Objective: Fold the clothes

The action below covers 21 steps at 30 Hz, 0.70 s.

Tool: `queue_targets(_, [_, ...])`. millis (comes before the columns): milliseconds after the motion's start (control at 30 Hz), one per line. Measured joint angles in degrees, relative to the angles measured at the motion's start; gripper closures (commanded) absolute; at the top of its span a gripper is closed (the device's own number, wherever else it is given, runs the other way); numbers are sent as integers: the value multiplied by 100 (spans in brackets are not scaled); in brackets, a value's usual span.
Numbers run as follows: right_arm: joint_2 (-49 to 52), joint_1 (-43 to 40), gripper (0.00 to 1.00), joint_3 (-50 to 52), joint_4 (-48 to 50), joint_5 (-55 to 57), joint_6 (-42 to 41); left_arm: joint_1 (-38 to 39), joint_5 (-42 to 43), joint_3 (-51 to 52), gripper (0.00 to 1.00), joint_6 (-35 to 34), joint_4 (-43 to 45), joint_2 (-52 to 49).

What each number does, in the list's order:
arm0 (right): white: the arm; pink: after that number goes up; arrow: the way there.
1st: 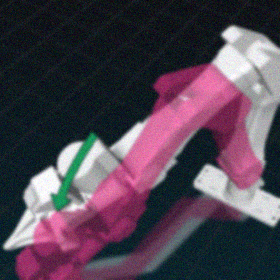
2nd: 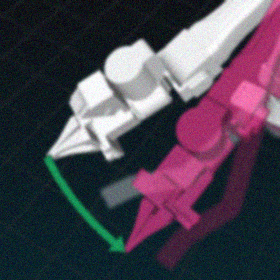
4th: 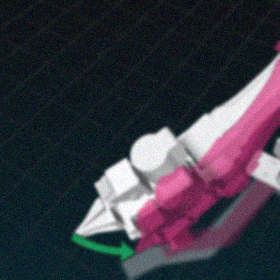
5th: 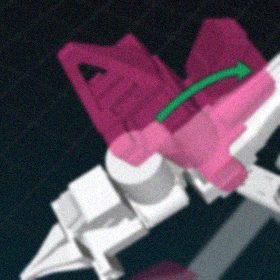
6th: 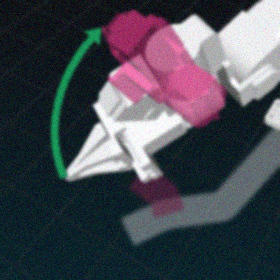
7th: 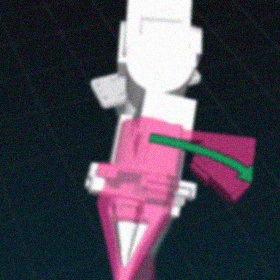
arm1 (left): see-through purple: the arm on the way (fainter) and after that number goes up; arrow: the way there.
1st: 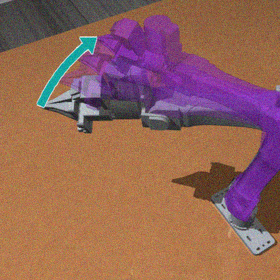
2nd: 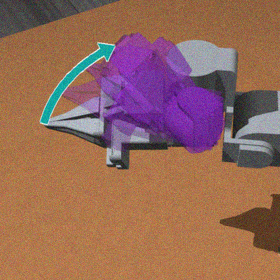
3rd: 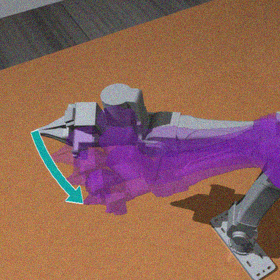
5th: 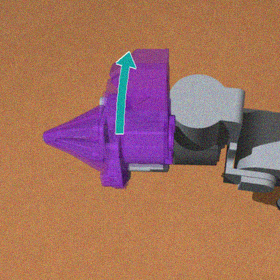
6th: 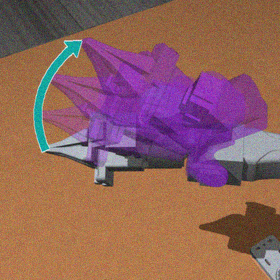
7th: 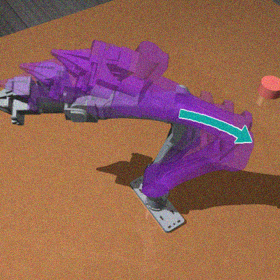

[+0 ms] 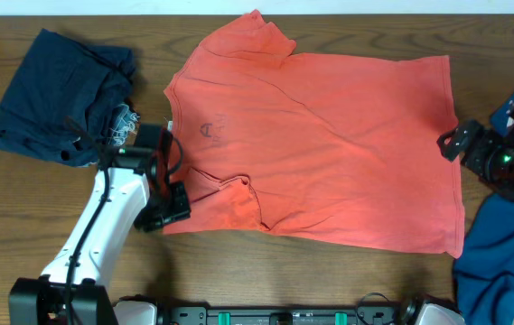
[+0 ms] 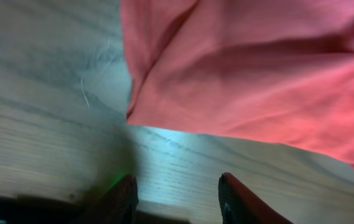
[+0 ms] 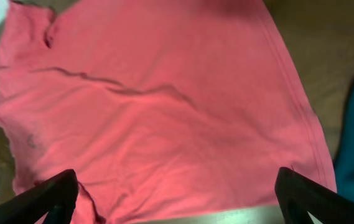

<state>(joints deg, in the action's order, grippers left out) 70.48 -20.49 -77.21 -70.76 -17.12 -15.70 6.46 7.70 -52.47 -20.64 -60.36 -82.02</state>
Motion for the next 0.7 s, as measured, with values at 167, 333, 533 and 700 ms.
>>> queue_targets(167, [203, 0, 1, 518, 66, 48, 2, -284, 2, 662, 56, -144, 732, -13])
queue_targets(333, [518, 0, 1, 1281, 437, 76, -2, -439, -2, 1021, 56, -192, 1274, -17])
queue_targets(533, [717, 0, 1, 1814, 785, 107, -20, -450, -2, 1266, 57, -332, 1665, -17])
queue_targets(700, [719, 0, 1, 1847, 824, 120, -20, -450, 7, 1716, 57, -573, 1919, -13])
